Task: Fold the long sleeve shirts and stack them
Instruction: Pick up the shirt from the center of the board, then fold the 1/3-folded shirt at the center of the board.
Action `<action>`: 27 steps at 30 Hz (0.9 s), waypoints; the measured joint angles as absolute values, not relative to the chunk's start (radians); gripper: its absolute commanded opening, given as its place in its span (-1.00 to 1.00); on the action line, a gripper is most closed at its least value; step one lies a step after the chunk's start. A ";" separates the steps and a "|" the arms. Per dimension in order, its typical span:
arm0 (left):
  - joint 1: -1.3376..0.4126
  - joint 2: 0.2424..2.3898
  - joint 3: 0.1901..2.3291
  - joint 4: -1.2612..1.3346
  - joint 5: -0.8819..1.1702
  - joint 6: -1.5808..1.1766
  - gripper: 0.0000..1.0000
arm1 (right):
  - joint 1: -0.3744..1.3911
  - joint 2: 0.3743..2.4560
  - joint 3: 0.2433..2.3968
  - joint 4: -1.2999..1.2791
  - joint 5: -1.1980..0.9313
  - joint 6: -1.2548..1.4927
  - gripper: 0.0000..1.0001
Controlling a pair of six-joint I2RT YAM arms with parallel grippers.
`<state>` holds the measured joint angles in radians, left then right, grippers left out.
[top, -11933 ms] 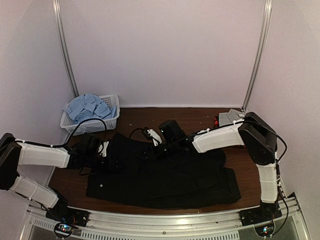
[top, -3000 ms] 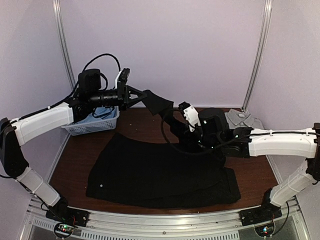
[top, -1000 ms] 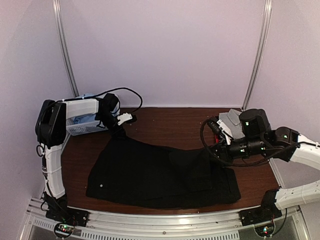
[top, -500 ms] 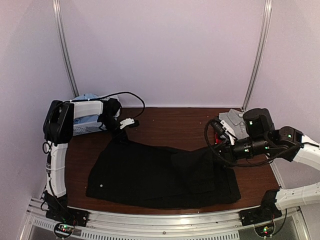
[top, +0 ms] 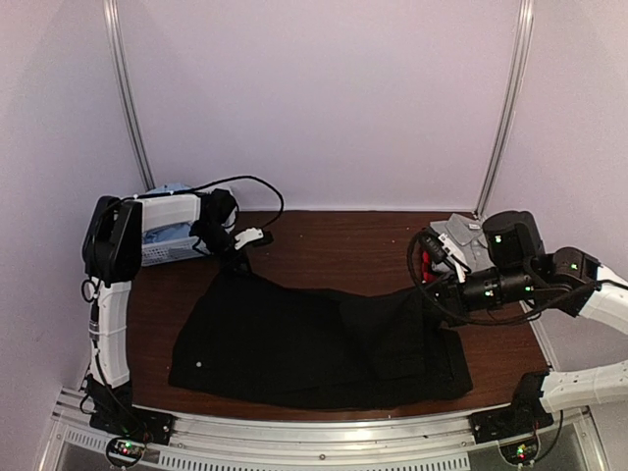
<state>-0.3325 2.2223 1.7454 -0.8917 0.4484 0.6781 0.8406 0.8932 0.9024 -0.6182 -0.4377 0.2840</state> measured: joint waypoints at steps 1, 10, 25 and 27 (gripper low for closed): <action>-0.333 2.215 1.745 -0.892 0.448 0.675 -0.97 | 0.840 0.893 0.903 -0.618 -0.438 0.284 -1.00; -0.346 2.098 1.716 -0.888 0.421 0.634 -1.00 | 0.833 0.893 0.911 -0.620 -0.437 0.284 -1.00; -0.574 1.805 1.334 -0.838 0.187 0.422 -1.00 | 0.829 0.888 0.944 -0.648 -0.453 0.323 -1.00; -0.595 1.776 1.292 -0.827 0.157 0.395 -1.00 | 0.829 0.877 0.942 -0.649 -0.461 0.338 -1.00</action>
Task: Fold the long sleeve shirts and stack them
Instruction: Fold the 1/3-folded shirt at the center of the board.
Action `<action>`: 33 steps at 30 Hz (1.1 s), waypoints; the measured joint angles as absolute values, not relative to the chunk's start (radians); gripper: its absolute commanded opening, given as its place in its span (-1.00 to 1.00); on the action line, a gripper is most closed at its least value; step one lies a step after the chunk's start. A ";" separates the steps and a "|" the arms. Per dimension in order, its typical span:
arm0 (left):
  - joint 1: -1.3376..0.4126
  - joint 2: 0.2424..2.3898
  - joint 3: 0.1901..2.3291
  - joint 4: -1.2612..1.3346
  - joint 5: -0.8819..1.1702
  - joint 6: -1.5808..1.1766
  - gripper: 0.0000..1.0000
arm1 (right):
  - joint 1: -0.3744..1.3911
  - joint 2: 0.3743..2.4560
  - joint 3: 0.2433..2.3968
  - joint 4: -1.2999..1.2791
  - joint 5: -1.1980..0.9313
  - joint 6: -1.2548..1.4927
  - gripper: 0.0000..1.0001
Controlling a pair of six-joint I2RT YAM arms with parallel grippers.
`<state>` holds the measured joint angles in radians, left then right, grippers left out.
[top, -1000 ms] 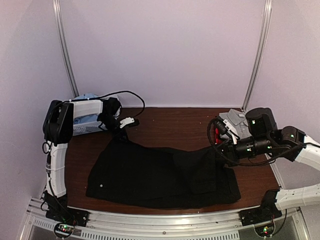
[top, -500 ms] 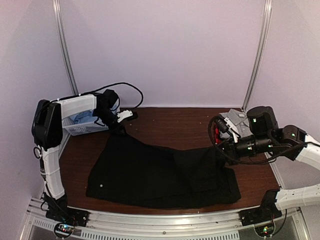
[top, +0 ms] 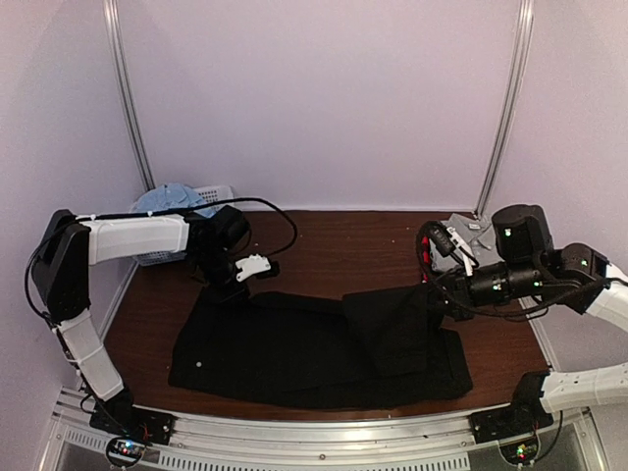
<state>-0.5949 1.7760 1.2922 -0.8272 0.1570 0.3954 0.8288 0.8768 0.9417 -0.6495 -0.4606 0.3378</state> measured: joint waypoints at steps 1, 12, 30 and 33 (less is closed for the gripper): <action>-0.600 1.761 1.268 -0.819 0.142 0.383 -1.00 | 0.829 0.869 0.939 -0.649 -0.466 0.345 -1.00; -0.604 1.624 1.154 -0.774 0.065 0.317 -1.00 | 0.829 0.770 0.924 -0.656 -0.500 0.445 -1.00; -0.642 1.610 1.046 -0.738 0.062 0.293 -0.40 | 0.829 0.750 0.867 -0.661 -0.498 0.505 -1.00; -0.643 1.626 1.046 -0.733 0.033 0.277 -0.20 | 0.829 0.772 0.850 -0.655 -0.492 0.506 -1.00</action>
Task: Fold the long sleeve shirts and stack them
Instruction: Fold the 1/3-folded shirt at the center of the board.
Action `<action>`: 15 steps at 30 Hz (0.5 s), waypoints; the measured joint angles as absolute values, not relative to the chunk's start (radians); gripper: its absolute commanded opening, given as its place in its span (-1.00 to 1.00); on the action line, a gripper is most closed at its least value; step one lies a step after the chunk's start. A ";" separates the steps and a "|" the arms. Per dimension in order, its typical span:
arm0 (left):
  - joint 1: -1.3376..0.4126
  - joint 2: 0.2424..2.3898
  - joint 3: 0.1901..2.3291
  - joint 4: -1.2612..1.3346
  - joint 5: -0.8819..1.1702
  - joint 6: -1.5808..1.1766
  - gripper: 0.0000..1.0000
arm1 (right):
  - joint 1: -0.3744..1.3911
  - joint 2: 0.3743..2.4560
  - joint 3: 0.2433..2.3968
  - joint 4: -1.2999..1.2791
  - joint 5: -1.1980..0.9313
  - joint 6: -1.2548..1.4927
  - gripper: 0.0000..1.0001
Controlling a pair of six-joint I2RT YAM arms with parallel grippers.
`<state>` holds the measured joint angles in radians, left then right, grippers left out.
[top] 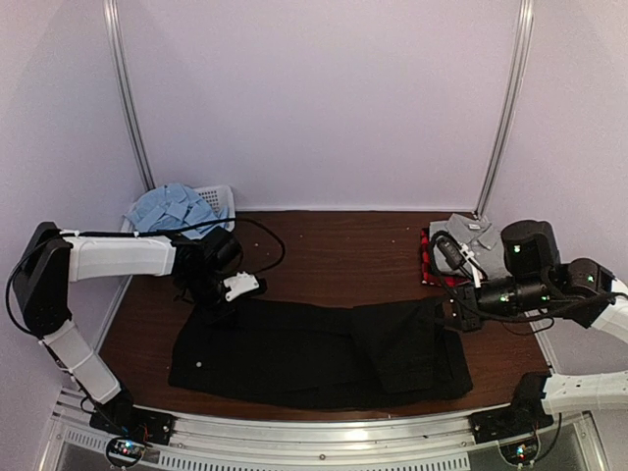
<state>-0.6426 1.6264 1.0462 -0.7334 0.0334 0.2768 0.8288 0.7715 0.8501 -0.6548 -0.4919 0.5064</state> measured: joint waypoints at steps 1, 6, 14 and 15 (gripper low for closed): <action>-0.642 1.627 1.046 -0.733 0.022 0.273 -0.14 | 0.829 0.781 0.845 -0.653 -0.489 0.507 -1.00; -0.642 1.594 1.047 -0.709 0.031 0.242 0.43 | 0.829 0.820 0.819 -0.590 -0.474 0.531 -1.00; -0.649 1.514 1.022 -0.447 0.298 0.067 0.44 | 0.829 0.917 0.773 -0.344 -0.451 0.611 -1.00; -0.653 1.506 1.003 -0.390 0.332 0.036 0.44 | 0.829 0.934 0.772 -0.323 -0.447 0.620 -1.00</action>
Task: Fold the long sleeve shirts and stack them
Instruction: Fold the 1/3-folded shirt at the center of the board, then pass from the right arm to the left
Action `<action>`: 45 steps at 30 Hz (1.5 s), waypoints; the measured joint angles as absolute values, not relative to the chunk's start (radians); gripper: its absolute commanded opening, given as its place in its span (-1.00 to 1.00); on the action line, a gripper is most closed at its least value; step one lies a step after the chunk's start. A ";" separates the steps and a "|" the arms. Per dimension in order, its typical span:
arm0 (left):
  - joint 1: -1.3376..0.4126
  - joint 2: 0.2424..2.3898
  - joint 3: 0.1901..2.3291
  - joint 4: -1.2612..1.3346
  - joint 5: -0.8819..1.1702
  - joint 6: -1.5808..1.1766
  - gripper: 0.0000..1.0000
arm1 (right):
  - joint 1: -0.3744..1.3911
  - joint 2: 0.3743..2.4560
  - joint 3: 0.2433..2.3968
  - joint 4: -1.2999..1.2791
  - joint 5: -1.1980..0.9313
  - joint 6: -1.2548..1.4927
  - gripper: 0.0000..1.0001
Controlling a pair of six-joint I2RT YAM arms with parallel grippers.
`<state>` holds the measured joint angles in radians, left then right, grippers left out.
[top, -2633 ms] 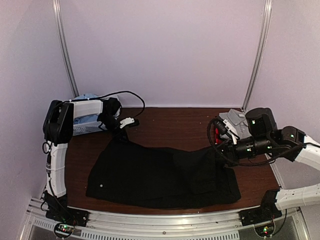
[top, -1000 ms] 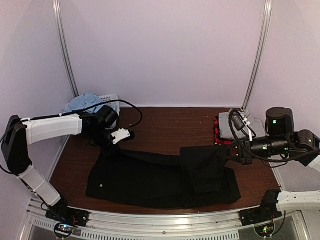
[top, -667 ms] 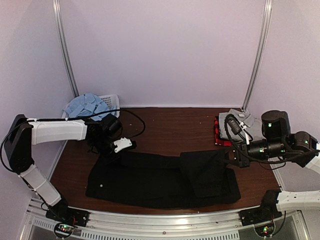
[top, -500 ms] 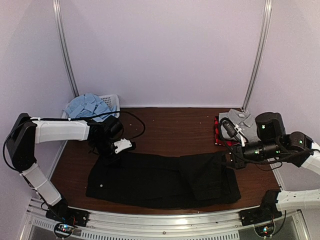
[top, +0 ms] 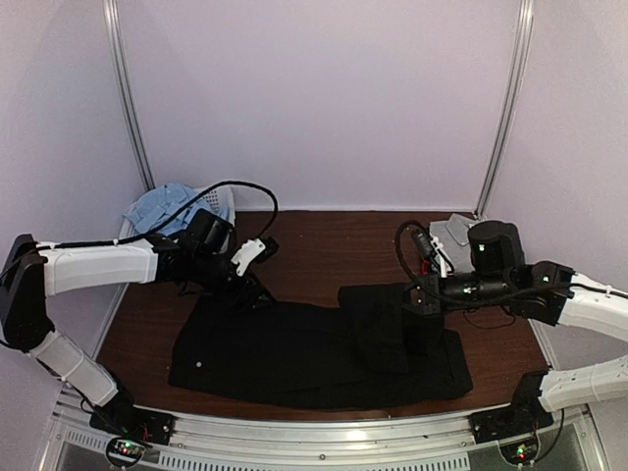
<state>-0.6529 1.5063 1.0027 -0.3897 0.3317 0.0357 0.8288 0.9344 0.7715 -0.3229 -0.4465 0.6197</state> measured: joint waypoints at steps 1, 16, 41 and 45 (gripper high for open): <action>-0.659 1.497 0.979 -0.335 0.363 0.008 0.44 | 0.829 0.952 0.772 -0.307 -0.442 0.628 -1.00; -1.074 1.460 0.839 0.157 0.257 0.074 0.47 | 0.678 1.155 0.781 -0.241 -0.457 0.706 -1.00; -1.352 1.988 1.145 0.352 -0.272 0.207 0.60 | 0.469 1.482 0.783 -0.077 -0.613 0.683 -1.00; -1.373 2.016 1.168 0.350 -0.312 0.192 0.61 | 0.464 1.489 0.783 -0.067 -0.621 0.683 -1.00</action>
<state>-1.3727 2.0163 1.1679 0.3504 -0.3122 0.1921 0.4641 1.4891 0.7826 -0.0673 -0.6209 0.6834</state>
